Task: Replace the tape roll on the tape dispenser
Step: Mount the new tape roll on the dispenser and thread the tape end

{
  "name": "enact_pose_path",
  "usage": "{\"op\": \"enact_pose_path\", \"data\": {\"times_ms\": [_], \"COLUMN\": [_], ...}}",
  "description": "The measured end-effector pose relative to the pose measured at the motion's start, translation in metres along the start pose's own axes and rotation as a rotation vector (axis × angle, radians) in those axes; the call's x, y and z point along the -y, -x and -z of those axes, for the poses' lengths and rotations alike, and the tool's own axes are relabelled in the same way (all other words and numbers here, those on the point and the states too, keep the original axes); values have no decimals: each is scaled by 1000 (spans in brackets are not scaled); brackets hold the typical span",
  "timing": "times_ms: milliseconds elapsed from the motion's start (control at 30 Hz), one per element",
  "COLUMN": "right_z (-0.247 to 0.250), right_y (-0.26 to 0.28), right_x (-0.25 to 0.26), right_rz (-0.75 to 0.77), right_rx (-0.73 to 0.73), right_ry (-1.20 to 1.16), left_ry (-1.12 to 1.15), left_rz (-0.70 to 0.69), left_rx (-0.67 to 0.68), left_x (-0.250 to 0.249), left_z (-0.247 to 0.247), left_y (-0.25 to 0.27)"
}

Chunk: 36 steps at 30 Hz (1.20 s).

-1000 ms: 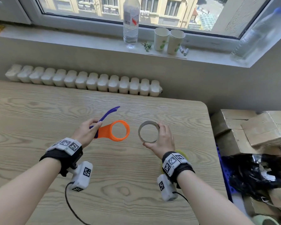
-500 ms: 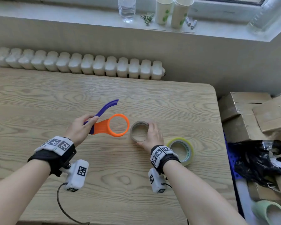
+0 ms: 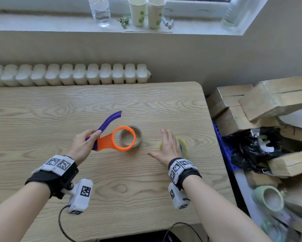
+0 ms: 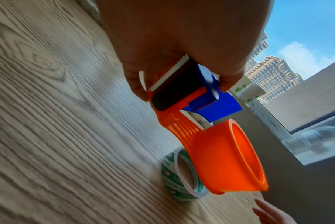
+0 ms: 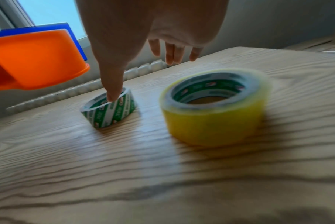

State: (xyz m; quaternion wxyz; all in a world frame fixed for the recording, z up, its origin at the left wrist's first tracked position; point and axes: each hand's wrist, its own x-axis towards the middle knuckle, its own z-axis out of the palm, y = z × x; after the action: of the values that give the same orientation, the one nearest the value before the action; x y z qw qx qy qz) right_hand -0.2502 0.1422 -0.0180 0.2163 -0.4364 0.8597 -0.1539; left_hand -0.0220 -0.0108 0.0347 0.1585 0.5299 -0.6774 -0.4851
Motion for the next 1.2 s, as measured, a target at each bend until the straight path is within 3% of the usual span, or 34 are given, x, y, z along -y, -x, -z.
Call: {"op": "enact_pose_path", "data": {"times_ms": [200,500,800,1000,1200], "right_z": [4,-4,33,79,111], "right_y": [19,13,4,-1,6], "right_x": [-30,-34,-13,25,64], "right_rz": [-231,-281,-116,77,240], "right_rx": [70,50,-87,-151,-85], "right_ry": [15,-38,-113,-192,-239], "left_ry": [41,-17,-5,-98,-96], "left_rz": [1,27,68,-5,-39], "left_rx": [21,22,9,13,52], "left_x": [-4,0,-11,-29,-51], "left_z": [-16,-16,-1,4,4], "left_y": [10,24,19,6,5]}}
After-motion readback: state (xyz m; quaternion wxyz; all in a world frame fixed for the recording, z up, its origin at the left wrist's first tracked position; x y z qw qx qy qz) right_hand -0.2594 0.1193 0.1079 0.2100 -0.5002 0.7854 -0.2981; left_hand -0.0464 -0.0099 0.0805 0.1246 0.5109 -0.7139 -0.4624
